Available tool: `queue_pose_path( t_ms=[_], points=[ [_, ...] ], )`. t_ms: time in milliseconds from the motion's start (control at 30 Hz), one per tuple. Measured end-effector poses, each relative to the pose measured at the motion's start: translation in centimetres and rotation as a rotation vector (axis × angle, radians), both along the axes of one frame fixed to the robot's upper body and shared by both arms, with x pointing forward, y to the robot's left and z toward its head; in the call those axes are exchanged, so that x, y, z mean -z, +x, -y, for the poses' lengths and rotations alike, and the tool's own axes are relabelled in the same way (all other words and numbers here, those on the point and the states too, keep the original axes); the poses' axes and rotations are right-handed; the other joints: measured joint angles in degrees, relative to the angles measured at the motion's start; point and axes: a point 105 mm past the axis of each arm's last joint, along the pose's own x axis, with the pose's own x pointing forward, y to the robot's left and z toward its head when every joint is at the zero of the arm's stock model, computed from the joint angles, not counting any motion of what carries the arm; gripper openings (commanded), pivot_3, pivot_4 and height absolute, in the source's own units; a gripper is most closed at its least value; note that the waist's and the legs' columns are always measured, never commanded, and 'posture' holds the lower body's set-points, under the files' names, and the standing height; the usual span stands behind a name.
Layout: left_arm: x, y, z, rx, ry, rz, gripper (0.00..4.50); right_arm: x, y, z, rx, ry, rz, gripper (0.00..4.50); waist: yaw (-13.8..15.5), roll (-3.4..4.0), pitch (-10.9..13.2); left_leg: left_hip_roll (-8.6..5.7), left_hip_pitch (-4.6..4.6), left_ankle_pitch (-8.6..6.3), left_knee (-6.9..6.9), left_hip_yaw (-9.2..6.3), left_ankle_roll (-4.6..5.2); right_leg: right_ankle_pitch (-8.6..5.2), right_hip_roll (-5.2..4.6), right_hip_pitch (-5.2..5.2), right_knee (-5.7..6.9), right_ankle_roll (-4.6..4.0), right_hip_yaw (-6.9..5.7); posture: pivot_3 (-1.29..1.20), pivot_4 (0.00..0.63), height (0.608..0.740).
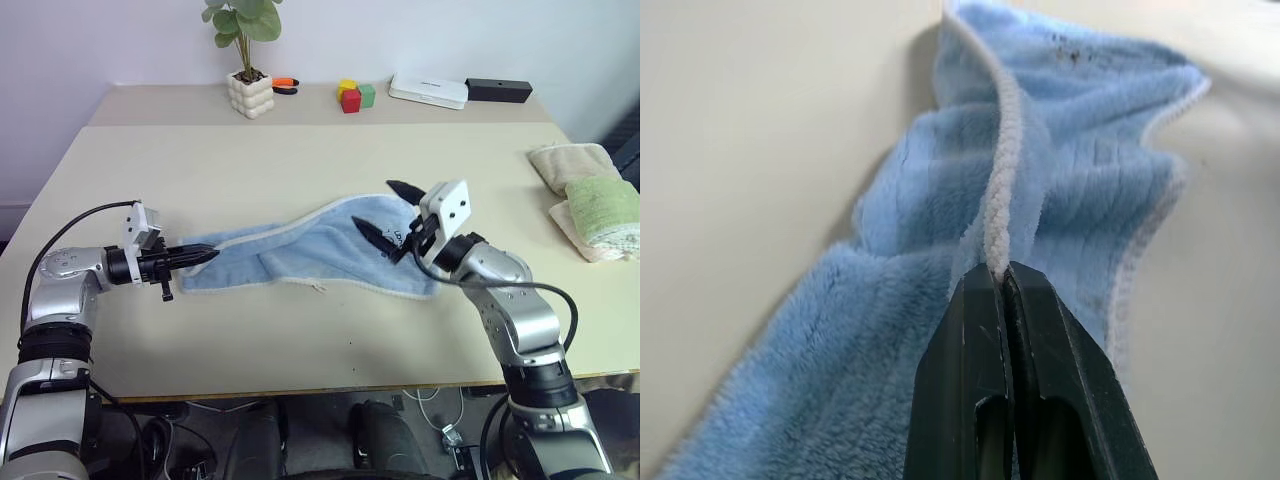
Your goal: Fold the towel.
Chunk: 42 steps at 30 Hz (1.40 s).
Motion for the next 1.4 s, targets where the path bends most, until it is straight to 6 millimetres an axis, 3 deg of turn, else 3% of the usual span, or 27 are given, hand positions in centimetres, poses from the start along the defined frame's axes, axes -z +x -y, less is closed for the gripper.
queue_pose_path(
  t_ms=[233, 333, 433, 567, 767, 867, 1100, 1400],
  points=[
    [1.4, -1.5, 0.1, -0.023, 0.012, 0.037, 0.02, 1.5, 8.4, 3.7, 0.284, -0.056, -0.221, 4.5, -0.3, 0.08, 0.0, 0.03, -0.01, 0.01, -0.06, 0.18, 0.0, 0.0, -0.02, -0.13, 0.06, 0.0, 0.1, 0.0, 0.15, 0.735],
    [1.4, -1.9, 0.7, -0.01, -0.003, 0.051, 0.02, 1.7, 10.1, 4.1, 0.333, -0.077, -0.28, 4.5, -0.1, 0.08, 0.0, 0.03, -0.03, 0.01, -0.1, 0.21, 0.0, 0.0, -0.03, -0.15, 0.01, 0.0, 0.1, 0.0, 0.15, 0.735],
    [1.2, -2.2, 1.2, -0.005, 0.0, 0.076, 0.02, 3.4, 10.9, 4.8, 0.362, -0.12, -0.367, 4.5, -0.2, 0.08, 0.0, 0.03, -0.03, 0.0, -0.11, 0.26, 0.01, 0.0, -0.04, -0.15, 0.0, 0.0, 0.13, 0.0, 0.15, 0.735],
    [1.0, -2.6, 1.7, -0.005, -0.007, 0.095, 0.02, 6.4, 10.6, 5.3, 0.349, -0.102, -0.499, 4.5, -0.4, 0.1, 0.1, 0.03, -0.02, 0.0, -0.12, 0.3, 0.0, 0.01, -0.03, -0.17, 0.02, 0.01, 0.16, 0.0, 0.15, 0.735],
    [1.5, -3.2, 1.7, -0.021, 0.001, 0.088, 0.02, 6.4, 10.5, 5.7, 0.326, -0.009, -0.583, 4.5, -0.6, 0.12, 0.1, 0.06, -0.01, 0.0, -0.13, 0.32, 0.0, 0.01, -0.03, -0.18, 0.03, 0.01, 0.16, 0.0, 0.15, 0.735],
    [1.5, -3.2, 1.6, -0.027, 0.001, 0.089, 0.0, 6.5, 10.6, 5.6, 0.328, 0.033, -0.606, 3.64, -0.6, 0.09, 0.0, 0.06, 0.01, 0.0, -0.11, 0.32, 0.0, 0.01, -0.03, -0.15, 0.03, 0.01, 0.16, 0.0, 0.15, 0.735],
    [1.3, -3.2, 1.7, -0.023, -0.01, 0.097, 0.0, 6.7, 10.7, 4.5, 0.305, 0.056, -0.608, 0.15, -1.8, 0.1, 0.0, 0.06, 0.01, 0.0, -0.17, 0.31, 0.0, 0.01, -0.03, -0.17, 0.02, 0.01, 0.16, 0.0, 0.15, 0.735],
    [1.4, -2.2, 1.0, -0.1, -0.015, 0.095, 0.0, 6.7, 10.3, 4.8, 0.28, 0.018, -0.54, 0.03, -1.6, 0.11, 0.1, 0.06, -0.01, 0.01, -0.14, 0.32, 0.0, 0.01, -0.05, -0.17, 0.02, 0.01, 0.16, 0.0, 0.15, 0.735]
  ],
)
